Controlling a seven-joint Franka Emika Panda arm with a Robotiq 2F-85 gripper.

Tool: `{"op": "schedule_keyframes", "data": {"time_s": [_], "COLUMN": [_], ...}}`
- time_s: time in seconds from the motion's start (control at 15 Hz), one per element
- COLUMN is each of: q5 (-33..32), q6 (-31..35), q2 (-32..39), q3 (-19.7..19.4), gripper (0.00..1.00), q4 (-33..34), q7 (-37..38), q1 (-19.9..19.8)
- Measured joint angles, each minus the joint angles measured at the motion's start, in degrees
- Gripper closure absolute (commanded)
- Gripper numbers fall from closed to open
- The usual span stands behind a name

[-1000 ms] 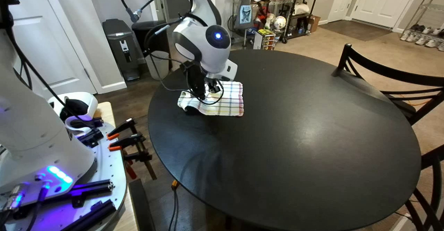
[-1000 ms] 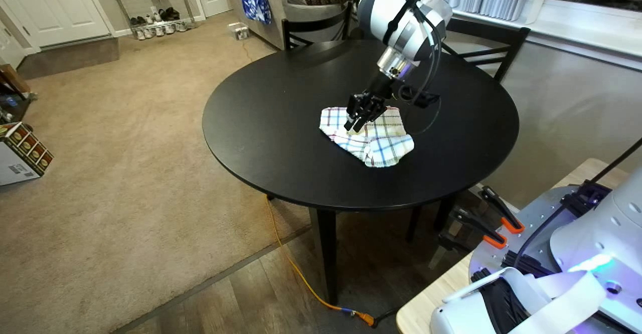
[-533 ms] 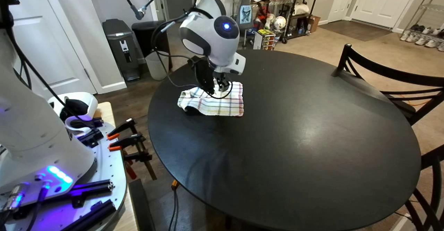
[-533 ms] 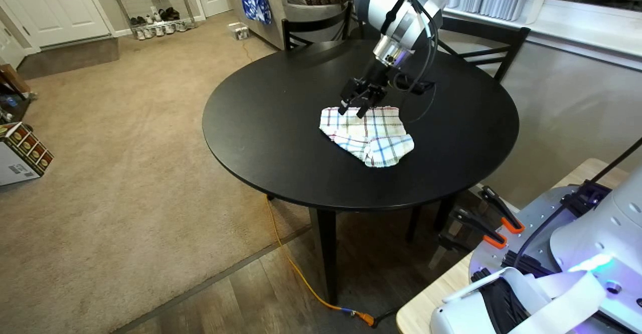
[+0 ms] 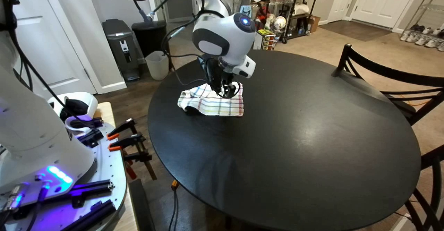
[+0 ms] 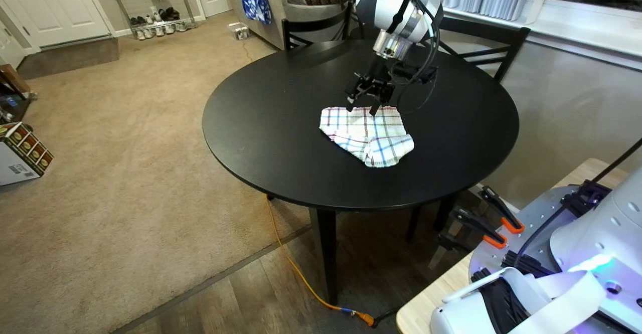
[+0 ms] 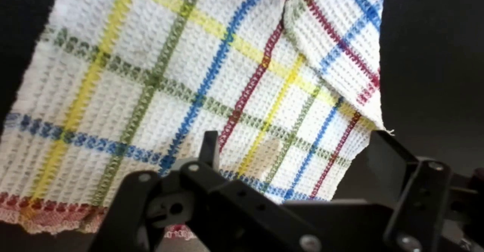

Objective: Unfold the towel fully

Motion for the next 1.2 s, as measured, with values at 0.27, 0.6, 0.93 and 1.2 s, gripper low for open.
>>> {"op": "schedule_keyframes", "data": {"time_s": [0.27, 0.6, 0.93, 1.2], "q5": [-4.3, -4.4, -4.4, -7.3], "q6": [-4.8, -6.1, -5.4, -0.4], "q2": [0.9, 0.8, 2.7, 4.7], "q3": [0.4, 1.9, 3.9, 5.4], "gripper": [0.00, 0.00, 0.00, 0.00], "q4": [2.8, 3.8, 3.6, 3.4], "q7": [7.1, 9.2, 9.0, 8.4], "q1": [-2.0, -2.8, -2.7, -2.5]}}
